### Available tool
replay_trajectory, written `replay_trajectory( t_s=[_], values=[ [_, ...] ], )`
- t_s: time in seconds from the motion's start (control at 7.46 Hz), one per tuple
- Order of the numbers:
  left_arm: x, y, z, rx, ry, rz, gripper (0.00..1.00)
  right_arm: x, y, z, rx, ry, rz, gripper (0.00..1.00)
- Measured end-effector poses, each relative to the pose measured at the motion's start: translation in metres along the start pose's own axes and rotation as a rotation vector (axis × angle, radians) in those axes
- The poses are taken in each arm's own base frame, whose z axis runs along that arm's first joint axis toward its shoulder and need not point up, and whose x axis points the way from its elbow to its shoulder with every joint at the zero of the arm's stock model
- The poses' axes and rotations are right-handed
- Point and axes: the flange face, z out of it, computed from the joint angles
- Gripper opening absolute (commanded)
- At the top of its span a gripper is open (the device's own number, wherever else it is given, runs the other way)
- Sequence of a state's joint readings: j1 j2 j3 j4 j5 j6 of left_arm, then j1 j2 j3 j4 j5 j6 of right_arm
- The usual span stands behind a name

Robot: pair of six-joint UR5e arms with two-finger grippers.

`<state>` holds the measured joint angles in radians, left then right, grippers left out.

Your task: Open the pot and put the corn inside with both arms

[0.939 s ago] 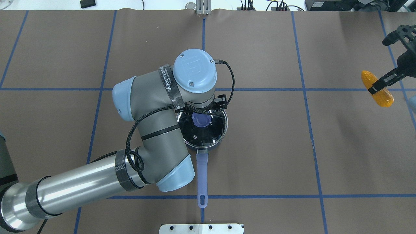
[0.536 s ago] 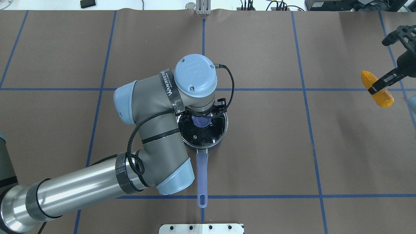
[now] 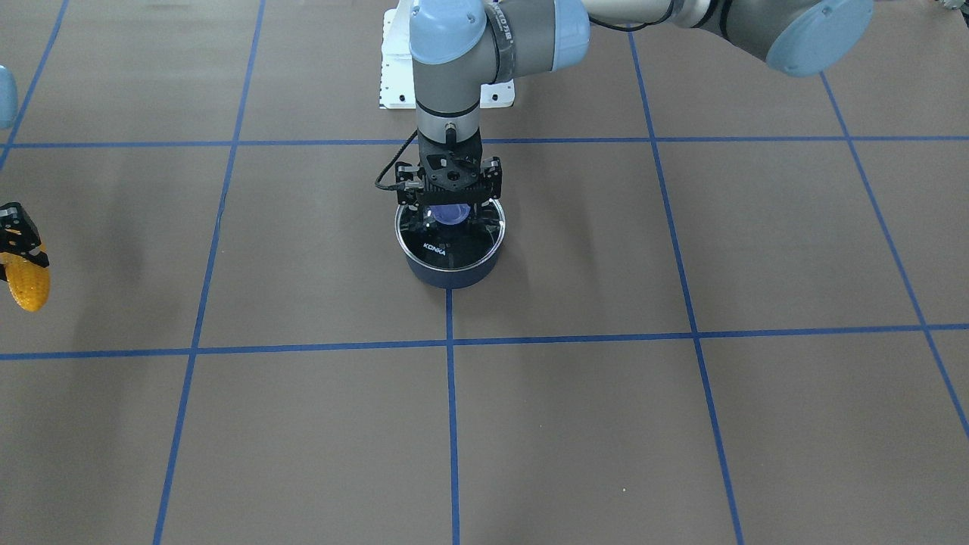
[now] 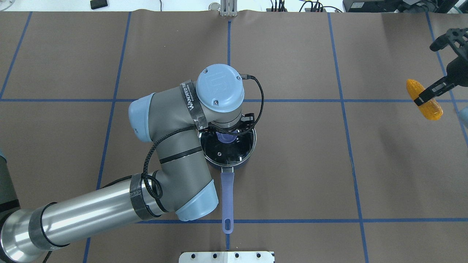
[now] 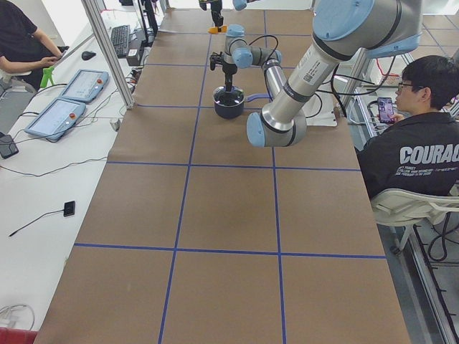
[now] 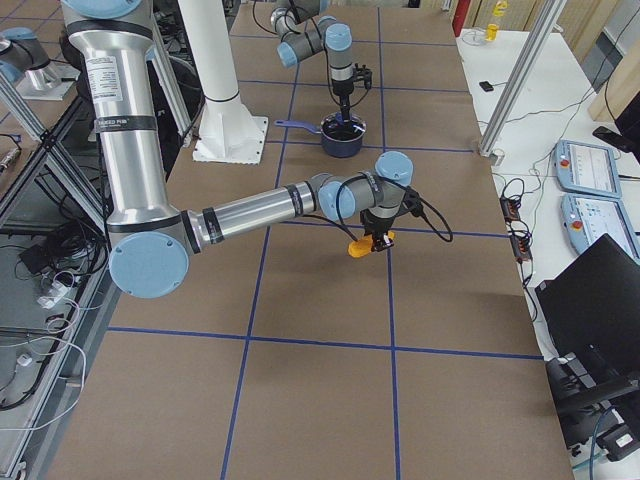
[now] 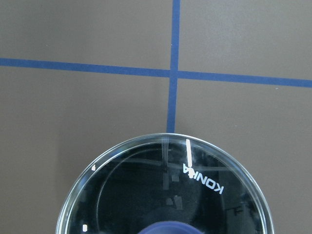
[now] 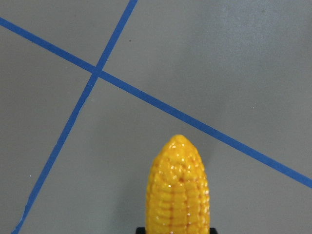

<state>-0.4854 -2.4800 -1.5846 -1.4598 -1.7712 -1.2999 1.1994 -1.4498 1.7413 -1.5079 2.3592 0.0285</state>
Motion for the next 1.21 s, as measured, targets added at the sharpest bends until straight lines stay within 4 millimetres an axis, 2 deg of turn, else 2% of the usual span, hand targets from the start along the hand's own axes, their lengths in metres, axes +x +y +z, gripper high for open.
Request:
replay_trajectory(
  t_s=[0.54, 1.21],
  values=[
    [-0.0015, 0.0005, 0.0019, -0.002, -0.003, 0.005, 0.67, -0.0006, -0.0002, 0.0003, 0.0, 0.0, -0.002, 0.45],
    [-0.0034, 0.0014, 0.0011, -0.003, 0.0, 0.008, 0.64, -0.0002, 0.0003, 0.0008, -0.002, 0.0, -0.001, 0.45]
  ],
)
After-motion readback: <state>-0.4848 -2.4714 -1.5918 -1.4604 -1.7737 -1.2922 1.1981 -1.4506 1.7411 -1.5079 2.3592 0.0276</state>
